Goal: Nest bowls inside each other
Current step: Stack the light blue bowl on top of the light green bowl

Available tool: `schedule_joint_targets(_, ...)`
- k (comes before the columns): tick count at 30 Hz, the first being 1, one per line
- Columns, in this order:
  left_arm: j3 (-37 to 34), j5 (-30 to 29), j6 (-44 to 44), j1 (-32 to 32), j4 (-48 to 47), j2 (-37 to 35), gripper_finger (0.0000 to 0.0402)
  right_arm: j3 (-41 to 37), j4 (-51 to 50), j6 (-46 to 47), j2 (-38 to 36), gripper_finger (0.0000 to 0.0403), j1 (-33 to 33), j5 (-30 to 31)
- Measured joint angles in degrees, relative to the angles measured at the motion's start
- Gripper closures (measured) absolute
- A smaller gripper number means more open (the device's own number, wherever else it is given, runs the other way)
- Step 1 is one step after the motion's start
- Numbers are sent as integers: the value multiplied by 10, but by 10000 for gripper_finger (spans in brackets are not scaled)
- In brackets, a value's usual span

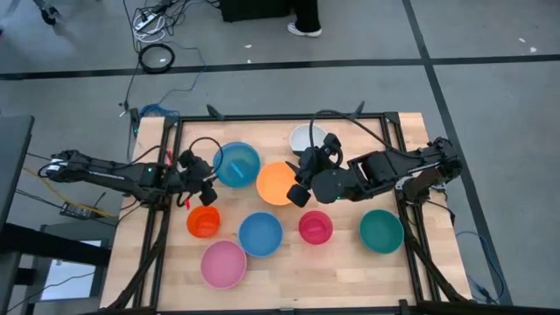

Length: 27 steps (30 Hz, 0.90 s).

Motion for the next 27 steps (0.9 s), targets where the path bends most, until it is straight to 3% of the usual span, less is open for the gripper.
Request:
schedule_joint_targets(6, 0, -10, 2, 32, -10, 0, 239, 0, 0, 0, 0, 270, 6, -2)
schedule_joint_targets(27, -34, 55, -59, 81, 11, 0, 239, 0, -7, 1, 1, 270, 19, -3)
